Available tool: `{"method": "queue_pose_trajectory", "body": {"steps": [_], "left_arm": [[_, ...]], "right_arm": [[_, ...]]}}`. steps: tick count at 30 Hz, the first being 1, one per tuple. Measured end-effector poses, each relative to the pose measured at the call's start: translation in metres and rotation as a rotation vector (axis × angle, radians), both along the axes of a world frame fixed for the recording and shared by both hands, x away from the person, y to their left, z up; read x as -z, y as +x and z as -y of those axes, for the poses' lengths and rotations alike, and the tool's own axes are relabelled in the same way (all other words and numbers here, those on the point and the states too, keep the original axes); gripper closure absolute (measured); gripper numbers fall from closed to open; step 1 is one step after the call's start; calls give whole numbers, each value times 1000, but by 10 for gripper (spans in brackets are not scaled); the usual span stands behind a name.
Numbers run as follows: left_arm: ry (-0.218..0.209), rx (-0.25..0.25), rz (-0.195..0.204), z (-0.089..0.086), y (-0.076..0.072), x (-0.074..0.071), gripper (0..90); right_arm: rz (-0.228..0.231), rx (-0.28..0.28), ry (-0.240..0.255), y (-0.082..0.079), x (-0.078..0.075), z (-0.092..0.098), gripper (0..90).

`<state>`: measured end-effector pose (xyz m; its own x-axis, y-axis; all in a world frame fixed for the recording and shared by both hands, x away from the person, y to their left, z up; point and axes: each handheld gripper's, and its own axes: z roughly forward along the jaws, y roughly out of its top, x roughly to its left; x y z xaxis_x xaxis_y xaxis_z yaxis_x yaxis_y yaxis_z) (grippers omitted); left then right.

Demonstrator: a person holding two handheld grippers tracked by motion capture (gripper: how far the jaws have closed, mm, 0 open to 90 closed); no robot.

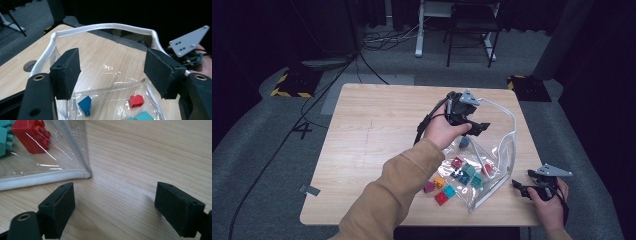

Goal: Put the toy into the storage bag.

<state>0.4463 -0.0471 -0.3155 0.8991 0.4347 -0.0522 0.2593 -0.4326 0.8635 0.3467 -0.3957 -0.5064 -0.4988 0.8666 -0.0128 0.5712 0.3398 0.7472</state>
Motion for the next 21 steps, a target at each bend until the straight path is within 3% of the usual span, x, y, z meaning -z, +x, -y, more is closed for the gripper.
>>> {"method": "queue_pose_trajectory", "body": {"steps": [8,21], "left_arm": [[-10,20,23,-21,-21,-11,302],[-4,29,38,-55,-49,-10,305]], "right_arm": [[1,0,-1,0,0,0,167],[-2,-3,0,0,0,0,166]]}}
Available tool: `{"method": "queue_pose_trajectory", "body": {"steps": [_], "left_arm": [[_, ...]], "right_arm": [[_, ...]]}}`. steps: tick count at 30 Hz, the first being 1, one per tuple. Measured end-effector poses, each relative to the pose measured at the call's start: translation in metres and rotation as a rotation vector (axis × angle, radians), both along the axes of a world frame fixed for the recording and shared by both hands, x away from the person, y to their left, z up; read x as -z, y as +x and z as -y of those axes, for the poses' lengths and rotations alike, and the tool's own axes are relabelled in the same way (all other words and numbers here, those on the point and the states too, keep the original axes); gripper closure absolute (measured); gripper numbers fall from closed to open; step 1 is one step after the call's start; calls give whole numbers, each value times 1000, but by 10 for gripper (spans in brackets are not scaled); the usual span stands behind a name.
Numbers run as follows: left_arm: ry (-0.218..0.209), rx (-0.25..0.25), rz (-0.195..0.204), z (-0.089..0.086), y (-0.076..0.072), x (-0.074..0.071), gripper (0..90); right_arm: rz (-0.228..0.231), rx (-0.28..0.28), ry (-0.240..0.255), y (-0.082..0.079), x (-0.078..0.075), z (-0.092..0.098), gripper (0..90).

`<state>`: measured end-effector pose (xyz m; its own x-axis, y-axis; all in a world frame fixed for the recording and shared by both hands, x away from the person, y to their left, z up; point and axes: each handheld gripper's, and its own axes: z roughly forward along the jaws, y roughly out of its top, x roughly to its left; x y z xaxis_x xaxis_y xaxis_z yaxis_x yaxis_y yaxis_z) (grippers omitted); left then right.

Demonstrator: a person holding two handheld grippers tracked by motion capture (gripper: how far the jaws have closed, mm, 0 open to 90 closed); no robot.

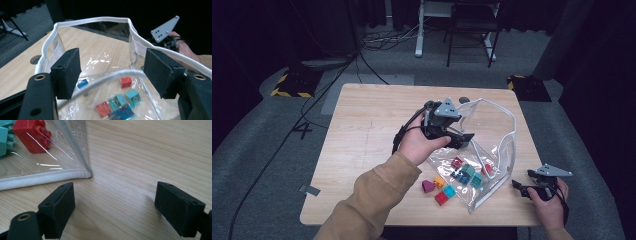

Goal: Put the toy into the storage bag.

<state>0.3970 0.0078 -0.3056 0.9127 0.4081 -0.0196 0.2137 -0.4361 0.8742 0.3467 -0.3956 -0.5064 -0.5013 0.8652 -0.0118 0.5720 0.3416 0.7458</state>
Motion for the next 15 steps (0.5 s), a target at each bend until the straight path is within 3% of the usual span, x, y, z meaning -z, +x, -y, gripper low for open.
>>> {"method": "queue_pose_trajectory", "body": {"steps": [15], "left_arm": [[18,-34,-16,-39,-22,26,307]], "right_arm": [[-1,0,0,0,0,0,166]]}}
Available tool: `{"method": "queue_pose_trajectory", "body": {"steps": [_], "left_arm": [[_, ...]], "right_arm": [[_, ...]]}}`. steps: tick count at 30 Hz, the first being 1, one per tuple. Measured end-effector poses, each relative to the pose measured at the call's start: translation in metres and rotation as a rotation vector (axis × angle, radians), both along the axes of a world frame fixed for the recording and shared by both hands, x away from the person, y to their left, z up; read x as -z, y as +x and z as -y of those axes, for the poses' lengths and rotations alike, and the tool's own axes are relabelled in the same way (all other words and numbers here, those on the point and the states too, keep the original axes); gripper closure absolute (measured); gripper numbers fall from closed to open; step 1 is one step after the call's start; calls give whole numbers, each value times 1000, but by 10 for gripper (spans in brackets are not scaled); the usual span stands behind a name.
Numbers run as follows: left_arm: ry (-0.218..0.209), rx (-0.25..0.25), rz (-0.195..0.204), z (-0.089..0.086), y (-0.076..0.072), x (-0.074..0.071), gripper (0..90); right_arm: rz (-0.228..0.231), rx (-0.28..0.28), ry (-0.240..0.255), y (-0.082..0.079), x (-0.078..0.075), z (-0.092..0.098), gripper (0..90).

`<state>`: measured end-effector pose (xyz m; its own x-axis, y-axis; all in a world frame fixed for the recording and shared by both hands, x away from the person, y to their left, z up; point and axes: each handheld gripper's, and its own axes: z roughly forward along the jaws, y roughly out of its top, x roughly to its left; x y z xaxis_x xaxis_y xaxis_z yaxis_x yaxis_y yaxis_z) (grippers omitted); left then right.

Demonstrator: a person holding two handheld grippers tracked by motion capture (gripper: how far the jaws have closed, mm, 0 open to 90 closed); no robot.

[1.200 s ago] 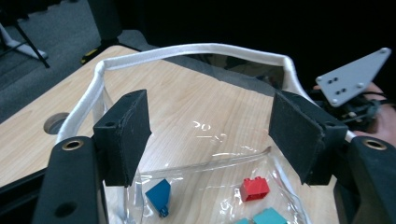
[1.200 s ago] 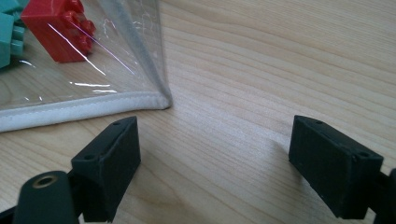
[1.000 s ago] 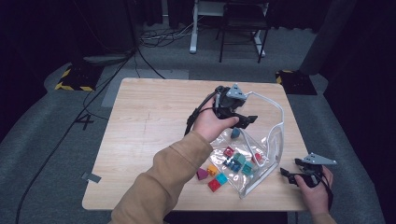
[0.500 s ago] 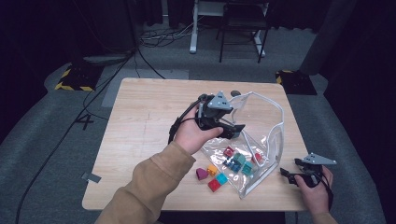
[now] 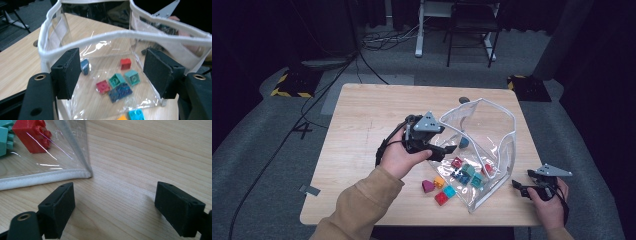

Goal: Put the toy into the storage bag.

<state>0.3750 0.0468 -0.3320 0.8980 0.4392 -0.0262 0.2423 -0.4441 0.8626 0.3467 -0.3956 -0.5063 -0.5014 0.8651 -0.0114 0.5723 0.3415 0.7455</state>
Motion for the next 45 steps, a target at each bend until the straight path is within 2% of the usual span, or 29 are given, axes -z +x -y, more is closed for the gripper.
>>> {"method": "queue_pose_trajectory", "body": {"steps": [9,11,14,17,18,19,20,23,24,25,30,36,38,40,45], "left_arm": [[10,-22,16,-20,-18,25,306],[-2,-24,3,-25,-21,31,307],[11,-33,-7,-31,-25,46,310],[16,-37,-17,-33,-27,55,312],[17,-38,-24,-35,-30,63,314],[17,-38,-24,-35,-30,63,315],[16,-35,-36,-36,-32,71,315],[24,-33,-42,-36,-34,79,317],[25,-31,-55,-36,-35,87,318],[25,-31,-55,-36,-35,87,319],[38,-34,-77,-39,-37,105,321],[12,-37,-115,-39,-39,123,322],[29,-34,-124,-39,-40,129,319],[21,-36,-132,-39,-40,131,320],[41,-36,-156,-37,-40,145,320]], "right_arm": [[0,0,0,0,0,0,166],[0,1,0,0,0,0,166],[1,0,0,0,0,0,166],[1,0,0,0,0,0,166],[1,0,0,0,0,0,166],[1,0,0,0,0,0,166],[1,0,0,0,0,0,166],[1,0,0,0,0,0,166],[1,0,0,0,0,0,166],[1,0,0,0,0,0,166],[1,0,0,0,0,0,166],[1,-1,0,0,0,0,166],[1,0,0,0,0,0,166],[1,0,0,0,0,0,166],[1,0,0,0,0,0,166]]}}
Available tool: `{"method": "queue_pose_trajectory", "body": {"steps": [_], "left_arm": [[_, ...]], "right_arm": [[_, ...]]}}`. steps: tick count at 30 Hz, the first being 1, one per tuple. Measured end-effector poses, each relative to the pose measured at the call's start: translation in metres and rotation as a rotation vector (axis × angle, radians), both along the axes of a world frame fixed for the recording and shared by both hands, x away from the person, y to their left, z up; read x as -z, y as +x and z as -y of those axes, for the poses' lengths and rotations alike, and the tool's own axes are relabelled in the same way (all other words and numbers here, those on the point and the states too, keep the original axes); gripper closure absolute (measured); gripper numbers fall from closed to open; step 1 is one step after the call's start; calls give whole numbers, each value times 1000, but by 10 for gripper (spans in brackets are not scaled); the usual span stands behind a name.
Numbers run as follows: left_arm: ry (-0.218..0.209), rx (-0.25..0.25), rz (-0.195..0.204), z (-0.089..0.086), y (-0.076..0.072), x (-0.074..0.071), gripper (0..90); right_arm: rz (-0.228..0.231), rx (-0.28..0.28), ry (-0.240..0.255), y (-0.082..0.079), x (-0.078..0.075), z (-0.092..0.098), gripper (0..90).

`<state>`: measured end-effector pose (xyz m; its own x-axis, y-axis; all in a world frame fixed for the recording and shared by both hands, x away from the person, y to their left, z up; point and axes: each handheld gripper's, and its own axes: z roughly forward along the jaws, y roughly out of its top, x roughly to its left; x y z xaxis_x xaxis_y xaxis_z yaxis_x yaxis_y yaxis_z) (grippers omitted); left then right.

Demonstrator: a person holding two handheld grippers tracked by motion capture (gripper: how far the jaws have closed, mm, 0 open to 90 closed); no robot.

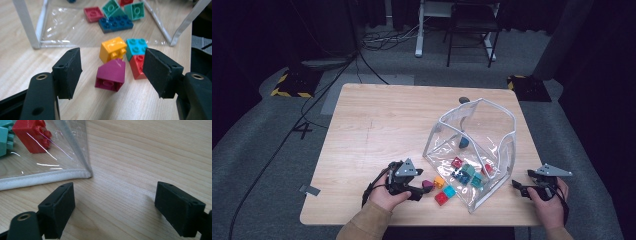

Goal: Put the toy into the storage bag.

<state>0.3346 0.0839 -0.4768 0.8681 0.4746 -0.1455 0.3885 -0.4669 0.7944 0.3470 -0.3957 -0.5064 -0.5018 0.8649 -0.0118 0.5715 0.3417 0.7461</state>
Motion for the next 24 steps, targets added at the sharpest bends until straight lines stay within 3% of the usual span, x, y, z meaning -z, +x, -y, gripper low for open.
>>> {"method": "queue_pose_trajectory", "body": {"steps": [6,11,14,16,17,24], "left_arm": [[43,-2,-2,6,0,14,319],[47,-3,-15,8,1,21,329],[51,2,-16,10,2,26,371],[72,27,-11,12,2,28,468],[72,27,-11,12,2,28,560],[16,45,-8,10,1,22,589]], "right_arm": [[-1,-2,1,0,0,0,166],[-1,-3,1,0,0,0,166],[0,-3,1,0,0,0,166],[-1,-2,2,0,0,0,166],[-1,-2,2,0,0,0,166],[-1,-2,2,0,0,0,166]]}}
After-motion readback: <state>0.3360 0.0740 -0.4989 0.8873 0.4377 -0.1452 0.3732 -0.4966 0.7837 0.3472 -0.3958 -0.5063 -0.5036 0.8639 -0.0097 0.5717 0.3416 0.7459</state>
